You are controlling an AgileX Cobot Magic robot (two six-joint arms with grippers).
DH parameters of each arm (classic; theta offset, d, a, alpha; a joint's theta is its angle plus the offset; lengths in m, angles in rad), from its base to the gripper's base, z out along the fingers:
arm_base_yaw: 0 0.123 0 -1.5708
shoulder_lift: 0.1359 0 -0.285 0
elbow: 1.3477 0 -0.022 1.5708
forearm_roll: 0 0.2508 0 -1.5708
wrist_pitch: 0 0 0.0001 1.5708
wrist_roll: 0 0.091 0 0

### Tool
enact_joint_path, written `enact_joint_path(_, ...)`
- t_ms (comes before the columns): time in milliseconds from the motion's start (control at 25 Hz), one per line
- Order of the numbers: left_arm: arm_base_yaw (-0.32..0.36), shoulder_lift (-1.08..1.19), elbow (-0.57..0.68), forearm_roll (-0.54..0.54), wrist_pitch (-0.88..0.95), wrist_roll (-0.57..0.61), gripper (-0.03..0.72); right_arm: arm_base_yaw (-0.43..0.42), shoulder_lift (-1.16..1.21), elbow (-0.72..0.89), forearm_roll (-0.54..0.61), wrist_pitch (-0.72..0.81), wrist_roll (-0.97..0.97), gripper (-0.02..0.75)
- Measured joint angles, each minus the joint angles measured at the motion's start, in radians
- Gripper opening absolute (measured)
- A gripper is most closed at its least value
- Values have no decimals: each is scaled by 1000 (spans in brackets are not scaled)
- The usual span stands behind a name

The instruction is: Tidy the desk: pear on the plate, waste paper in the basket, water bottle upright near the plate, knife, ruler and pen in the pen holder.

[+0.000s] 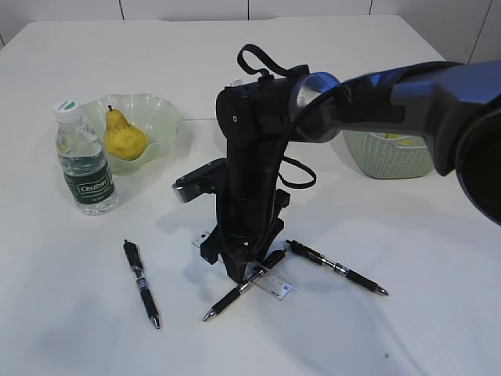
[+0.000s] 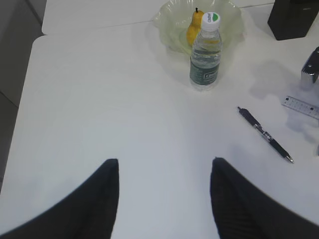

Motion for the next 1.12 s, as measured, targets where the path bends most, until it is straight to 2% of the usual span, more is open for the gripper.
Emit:
enact_joint_path(320,0,0,0,0,0,0,412,0,2,0,0,15,0,316)
enact_joint_path(600,0,0,0,0,0,0,412,0,4,-7,0,20,0,311)
enact_joint_path(1120,0,0,0,0,0,0,412,0,14,-145,0,30,0,311)
